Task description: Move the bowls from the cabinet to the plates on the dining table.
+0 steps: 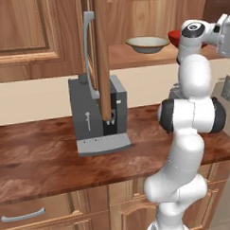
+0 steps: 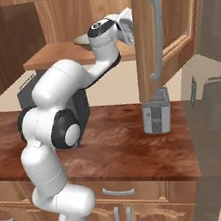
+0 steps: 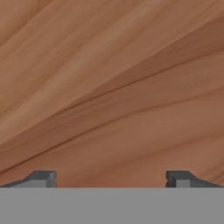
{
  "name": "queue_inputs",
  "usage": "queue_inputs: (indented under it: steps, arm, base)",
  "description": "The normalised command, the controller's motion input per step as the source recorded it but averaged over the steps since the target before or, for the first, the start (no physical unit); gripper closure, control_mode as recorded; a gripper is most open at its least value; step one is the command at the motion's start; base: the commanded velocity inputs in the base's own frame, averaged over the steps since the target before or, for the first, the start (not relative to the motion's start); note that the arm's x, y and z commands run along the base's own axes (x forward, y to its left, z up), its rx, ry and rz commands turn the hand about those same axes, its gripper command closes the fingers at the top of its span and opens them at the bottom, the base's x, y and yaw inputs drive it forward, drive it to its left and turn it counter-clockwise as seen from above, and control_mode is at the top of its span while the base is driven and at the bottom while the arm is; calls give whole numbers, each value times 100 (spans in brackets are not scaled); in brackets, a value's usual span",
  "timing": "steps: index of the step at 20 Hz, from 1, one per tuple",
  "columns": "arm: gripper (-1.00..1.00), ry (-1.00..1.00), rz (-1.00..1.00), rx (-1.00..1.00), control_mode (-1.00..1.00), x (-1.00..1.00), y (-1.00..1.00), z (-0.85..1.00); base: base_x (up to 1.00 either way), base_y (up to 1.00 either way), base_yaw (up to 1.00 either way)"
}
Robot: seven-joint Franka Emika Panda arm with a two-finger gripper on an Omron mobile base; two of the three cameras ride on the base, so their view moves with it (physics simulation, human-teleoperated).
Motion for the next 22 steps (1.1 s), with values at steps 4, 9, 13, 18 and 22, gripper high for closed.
queue_inputs:
  steps: [4, 9, 13, 18, 22]
  arm:
    - [-100, -13, 4, 0, -100, -53, -59, 0]
    - [-100, -9, 13, 0, -100, -47, -58, 0]
    - [-100, -11, 25, 0, -100, -25, -37, 0]
    - [-100, -5, 27, 0, -100, -17, -13, 0]
    - [-100, 0, 22, 0, -100, -1, 1, 0]
  base:
    - [0, 0, 0]
    - [0, 0, 0]
    - [0, 0, 0]
    - [0, 0, 0]
    - [0, 0, 0]
